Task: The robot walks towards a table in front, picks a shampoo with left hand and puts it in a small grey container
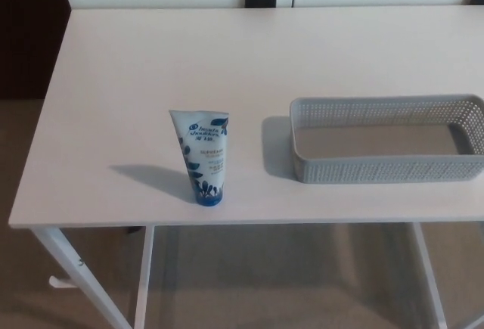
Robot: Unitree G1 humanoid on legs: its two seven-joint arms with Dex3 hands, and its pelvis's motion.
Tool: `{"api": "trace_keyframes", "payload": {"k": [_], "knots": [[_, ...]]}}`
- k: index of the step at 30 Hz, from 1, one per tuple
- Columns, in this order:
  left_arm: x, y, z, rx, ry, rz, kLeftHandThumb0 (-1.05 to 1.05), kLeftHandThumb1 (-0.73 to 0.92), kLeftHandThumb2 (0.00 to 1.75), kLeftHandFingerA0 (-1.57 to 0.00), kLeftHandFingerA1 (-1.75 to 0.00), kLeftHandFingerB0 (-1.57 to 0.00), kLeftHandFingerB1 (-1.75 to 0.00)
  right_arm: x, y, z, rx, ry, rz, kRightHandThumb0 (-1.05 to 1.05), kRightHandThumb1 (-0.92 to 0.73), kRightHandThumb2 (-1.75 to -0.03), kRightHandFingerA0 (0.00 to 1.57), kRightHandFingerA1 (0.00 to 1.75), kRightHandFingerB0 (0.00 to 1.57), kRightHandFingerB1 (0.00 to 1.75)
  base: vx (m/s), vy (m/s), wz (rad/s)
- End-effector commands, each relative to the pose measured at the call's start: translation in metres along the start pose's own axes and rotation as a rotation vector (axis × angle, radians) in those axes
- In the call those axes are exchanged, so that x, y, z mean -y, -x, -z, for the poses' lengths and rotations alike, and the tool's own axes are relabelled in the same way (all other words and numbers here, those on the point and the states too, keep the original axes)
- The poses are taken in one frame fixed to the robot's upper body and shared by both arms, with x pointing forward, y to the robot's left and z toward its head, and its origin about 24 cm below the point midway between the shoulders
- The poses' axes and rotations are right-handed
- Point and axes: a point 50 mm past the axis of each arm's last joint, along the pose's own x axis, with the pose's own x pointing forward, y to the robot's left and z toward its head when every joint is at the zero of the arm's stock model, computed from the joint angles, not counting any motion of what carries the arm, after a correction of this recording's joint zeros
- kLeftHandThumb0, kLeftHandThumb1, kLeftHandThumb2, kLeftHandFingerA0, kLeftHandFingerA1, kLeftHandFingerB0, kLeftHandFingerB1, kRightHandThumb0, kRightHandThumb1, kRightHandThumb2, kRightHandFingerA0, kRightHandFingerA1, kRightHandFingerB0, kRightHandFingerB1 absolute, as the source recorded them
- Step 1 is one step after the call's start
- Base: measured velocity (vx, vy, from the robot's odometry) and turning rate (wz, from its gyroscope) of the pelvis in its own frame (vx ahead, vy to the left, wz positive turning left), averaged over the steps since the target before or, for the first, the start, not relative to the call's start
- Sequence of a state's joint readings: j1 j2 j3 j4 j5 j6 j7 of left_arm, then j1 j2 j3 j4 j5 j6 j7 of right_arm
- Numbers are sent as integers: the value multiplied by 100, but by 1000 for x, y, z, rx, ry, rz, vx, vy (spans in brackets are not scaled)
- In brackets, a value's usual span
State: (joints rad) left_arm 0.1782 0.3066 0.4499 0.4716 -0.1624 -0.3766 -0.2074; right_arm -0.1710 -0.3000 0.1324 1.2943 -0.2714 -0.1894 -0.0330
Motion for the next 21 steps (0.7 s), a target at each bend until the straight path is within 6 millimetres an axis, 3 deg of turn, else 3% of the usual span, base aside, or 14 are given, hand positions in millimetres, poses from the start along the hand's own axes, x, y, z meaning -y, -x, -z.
{"api": "trace_keyframes", "payload": {"k": [1,2,3,8,12,13,14,16,20,21], "knots": [[-8,-25,-131,460,33,146,-34,41,74,0,-21,-1,-26,11,-2,-1,-38,-44,21,-30,-65,-59,75,46,58,41,0,0,0],[-2,-28,-131,450,-8,174,-27,43,56,-7,-27,-9,-25,11,-1,4,-43,-39,17,-29,-67,-60,75,46,59,41,0,0,0],[5,-32,-131,436,-26,206,-34,37,71,0,-21,-1,-23,11,0,6,-48,-37,16,-29,-66,-60,75,47,59,41,0,0,0],[25,-41,-136,394,-73,295,-40,38,70,0,-21,-1,-21,6,0,6,-48,-14,4,-29,-68,-60,74,46,59,41,0,0,0],[42,-48,-138,357,-96,326,-35,43,55,-2,-24,-4,-24,5,1,9,-52,-19,1,-29,-69,-60,72,45,59,40,0,0,0],[46,-50,-139,353,-97,335,-37,42,56,-2,-24,-4,-25,5,1,8,-50,-24,3,-28,-69,-60,72,45,59,40,0,0,0],[50,-51,-138,346,-96,344,-43,29,71,0,-28,-1,-29,5,1,8,-50,-25,3,-28,-68,-60,71,45,59,41,0,0,0],[57,-53,-138,331,-101,365,-48,31,72,0,-25,-2,-27,5,1,8,-53,-25,2,-29,-68,-59,71,45,59,40,0,0,0],[65,-52,-135,305,-129,376,-46,40,66,-4,-22,-5,-25,5,1,8,-49,-30,-3,-29,-69,-60,72,45,58,40,0,0,0],[67,-53,-135,303,-135,378,-43,45,54,-2,-27,-4,-27,6,1,6,-45,-35,-1,-30,-68,-60,73,45,58,41,0,0,0]]}}
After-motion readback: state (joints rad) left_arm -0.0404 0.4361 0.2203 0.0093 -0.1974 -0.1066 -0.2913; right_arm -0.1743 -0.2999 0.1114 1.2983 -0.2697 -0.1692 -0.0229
